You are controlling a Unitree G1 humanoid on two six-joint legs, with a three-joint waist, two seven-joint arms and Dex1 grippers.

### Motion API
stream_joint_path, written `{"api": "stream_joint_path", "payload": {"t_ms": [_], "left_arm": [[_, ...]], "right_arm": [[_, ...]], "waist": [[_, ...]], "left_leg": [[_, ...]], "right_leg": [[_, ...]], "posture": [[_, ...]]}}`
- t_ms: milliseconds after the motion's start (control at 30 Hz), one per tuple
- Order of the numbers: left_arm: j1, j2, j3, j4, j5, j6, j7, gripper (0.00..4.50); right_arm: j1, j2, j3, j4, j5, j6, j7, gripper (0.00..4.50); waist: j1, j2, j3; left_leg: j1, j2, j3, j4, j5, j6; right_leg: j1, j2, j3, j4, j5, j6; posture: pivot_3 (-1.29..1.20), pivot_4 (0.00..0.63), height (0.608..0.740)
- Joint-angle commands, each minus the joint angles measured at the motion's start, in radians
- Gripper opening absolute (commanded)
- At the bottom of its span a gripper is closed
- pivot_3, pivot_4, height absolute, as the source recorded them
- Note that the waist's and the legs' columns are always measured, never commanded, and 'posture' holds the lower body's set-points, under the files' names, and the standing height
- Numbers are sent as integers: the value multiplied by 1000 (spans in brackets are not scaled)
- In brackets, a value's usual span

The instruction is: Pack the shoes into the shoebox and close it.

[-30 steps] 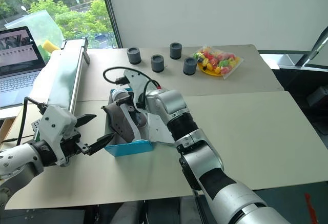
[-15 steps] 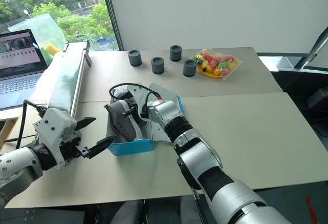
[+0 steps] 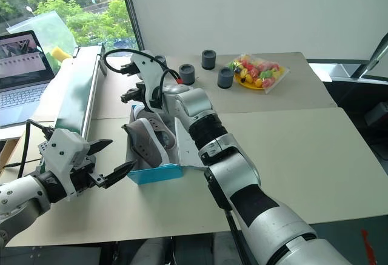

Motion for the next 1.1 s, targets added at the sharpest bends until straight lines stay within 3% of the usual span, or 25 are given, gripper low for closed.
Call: {"api": "stream_joint_path", "payload": {"t_ms": [33,433,1100], "left_arm": [[-2,11,45,-33,-18,1,18,4500],[73,20,140,-100,-165,25,93,4500],[284,222,294,-101,-538,-116,320,4500]], "right_arm": [[-64,178,20,168,-63,-150,33,47],[-52,234,98,367,-256,-283,90,47],[100,324,145,390,-351,-195,260,47]], "waist": [[0,0,0],[1,0,1],[2,0,1]], "left_leg": [[0,0,1,0,0,0],[4,0,-2,0,0,0],[7,0,-2,-3,0,0]], "right_leg": [[0,0,0,0,0,0],[3,0,1,0,0,0],[5,0,1,-1,-1,-1]], "posture": [[0,150,740],[0,150,740],[0,150,740]]}}
